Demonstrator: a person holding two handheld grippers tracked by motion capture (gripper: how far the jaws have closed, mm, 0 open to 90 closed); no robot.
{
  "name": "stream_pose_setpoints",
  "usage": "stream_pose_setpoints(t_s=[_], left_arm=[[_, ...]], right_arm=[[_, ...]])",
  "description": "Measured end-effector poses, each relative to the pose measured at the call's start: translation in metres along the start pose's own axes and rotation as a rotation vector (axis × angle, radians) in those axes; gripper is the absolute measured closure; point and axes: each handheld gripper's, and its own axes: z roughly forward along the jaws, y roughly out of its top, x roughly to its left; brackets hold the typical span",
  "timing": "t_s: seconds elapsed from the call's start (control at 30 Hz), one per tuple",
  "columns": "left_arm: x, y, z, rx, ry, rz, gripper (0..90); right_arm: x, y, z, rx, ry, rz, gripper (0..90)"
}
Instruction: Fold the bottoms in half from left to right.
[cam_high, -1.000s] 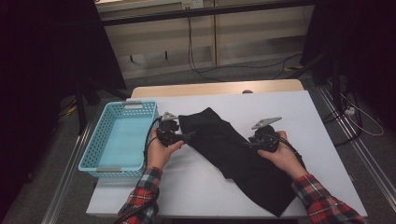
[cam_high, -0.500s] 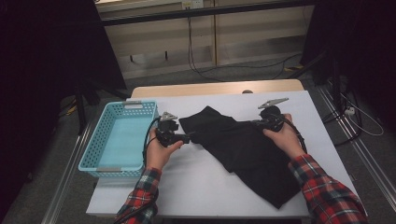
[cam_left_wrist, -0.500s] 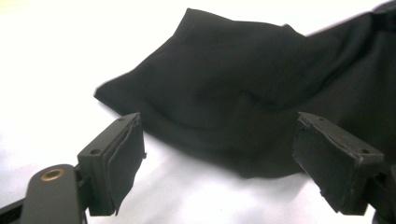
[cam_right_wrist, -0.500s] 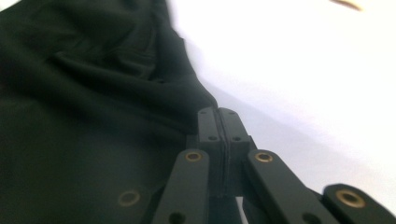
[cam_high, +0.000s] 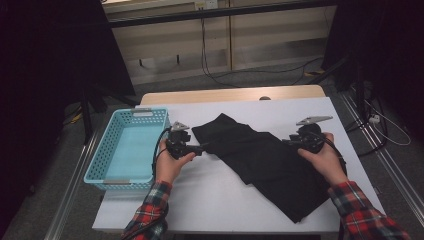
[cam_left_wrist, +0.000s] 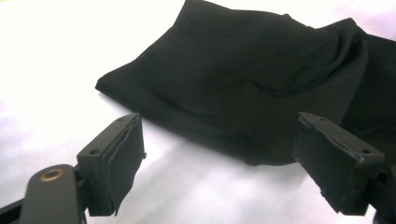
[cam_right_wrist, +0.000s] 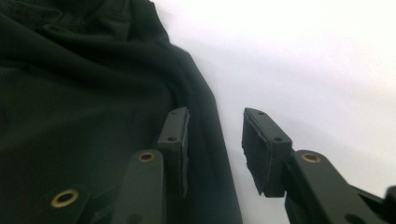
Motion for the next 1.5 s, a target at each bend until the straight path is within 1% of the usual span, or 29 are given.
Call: stream_pose_setpoints(t_s=[0.03,0.07,0.1,0.13,0.17,0.2,0.23,0.3,0.33,0.4,0.43,0.47,0.5,0.57,0.63,0.67,0.7,0.73,0.83,0.9,0.97,1.07,1.13,1.23,1.33,1.4,1.43,1.47,1.5], left_arm=[[0.000,0.000,-0.001,-0.001,0.001,0.002,17.1],[0.000,0.000,-0.001,-0.001,0.001,0.005,17.1],[-0.001,-0.001,-0.002,-0.006,0.001,-0.003,17.1],[-0.001,-0.001,-0.003,-0.007,0.006,-0.004,17.1],[-0.001,-0.001,-0.004,-0.004,0.006,0.006,17.1],[-0.002,-0.001,-0.004,-0.009,0.007,0.004,17.1],[-0.002,0.000,-0.004,-0.009,0.005,0.001,17.1],[-0.002,0.000,-0.003,-0.004,0.001,0.006,17.1],[-0.002,0.001,-0.002,-0.005,0.003,0.009,17.1],[-0.003,0.001,-0.002,-0.008,0.000,0.007,17.2],[-0.003,0.002,-0.002,-0.008,-0.001,0.011,17.2],[-0.003,0.002,-0.001,-0.004,-0.004,0.013,17.2],[-0.004,0.002,-0.001,-0.004,-0.003,0.018,17.2],[-0.004,0.002,0.000,-0.002,-0.006,0.019,17.2],[-0.004,0.002,0.001,-0.001,-0.003,0.019,17.2],[-0.004,0.002,0.001,0.001,-0.006,0.015,17.2],[-0.005,0.002,0.001,0.001,-0.006,0.016,17.2],[-0.005,0.003,0.002,0.002,-0.006,0.023,17.2],[-0.007,0.005,0.003,-0.005,-0.012,0.024,17.2],[-0.008,0.007,0.003,-0.008,-0.017,0.025,17.2],[-0.008,0.008,0.004,-0.010,-0.018,0.024,17.2],[-0.010,0.010,0.006,-0.009,-0.024,0.031,17.2],[-0.011,0.011,0.007,-0.006,-0.029,0.031,17.1],[-0.012,0.012,0.008,-0.010,-0.025,0.041,17.1],[-0.012,0.012,0.009,-0.011,-0.024,0.041,16.9],[-0.012,0.013,0.010,-0.012,-0.020,0.044,16.9],[-0.012,0.013,0.010,-0.010,-0.020,0.044,16.9],[-0.013,0.013,0.010,-0.011,-0.011,0.042,16.9],[-0.013,0.013,0.011,-0.009,-0.022,0.042,16.9]], right_arm=[[-0.001,-0.004,-0.003,0.001,-0.002,-0.007,64.6],[-0.002,-0.008,-0.005,0.002,-0.004,0.000,64.6],[-0.003,-0.012,-0.005,0.009,-0.002,0.009,66.3],[-0.004,-0.015,-0.004,0.026,0.006,0.013,67.8],[-0.003,-0.018,-0.003,0.035,0.003,0.009,67.6],[-0.002,-0.021,-0.002,0.044,0.004,0.005,69.0],[0.000,-0.024,0.000,0.069,0.019,0.001,70.3],[0.004,-0.026,0.002,0.067,0.008,-0.029,70.8],[0.004,-0.025,0.002,0.072,0.007,-0.039,75.2],[0.003,-0.025,0.002,0.071,0.010,-0.027,89.4],[0.001,-0.026,0.002,0.065,0.021,-0.027,90.0],[0.000,-0.025,0.002,0.066,0.025,-0.022,90.0],[-0.002,-0.025,0.001,0.052,0.020,-0.009,90.0],[-0.008,-0.024,-0.002,0.001,0.022,0.039,90.0],[-0.012,-0.024,-0.006,-0.011,0.021,0.068,88.7],[-0.013,-0.025,-0.008,-0.019,-0.004,0.070,82.9],[-0.014,-0.026,-0.009,-0.018,-0.014,0.075,72.8],[-0.014,-0.028,-0.011,-0.015,-0.012,0.083,66.7],[-0.012,-0.034,-0.020,-0.016,-0.013,0.067,67.8],[-0.013,-0.039,-0.027,-0.019,-0.027,0.062,68.0],[-0.013,-0.044,-0.035,-0.019,-0.014,0.064,68.0],[-0.011,-0.054,-0.045,0.000,-0.037,0.047,66.8],[-0.012,-0.062,-0.050,0.010,-0.035,0.064,66.7],[-0.015,-0.074,-0.059,0.029,-0.059,0.071,63.7],[-0.016,-0.082,-0.066,0.038,-0.036,0.110,63.6],[-0.016,-0.085,-0.067,0.054,-0.058,0.090,63.4],[-0.016,-0.086,-0.066,0.063,-0.061,0.089,63.2],[-0.016,-0.087,-0.066,0.055,-0.059,0.099,63.5],[-0.016,-0.086,-0.066,0.058,-0.061,0.100,64.8]])
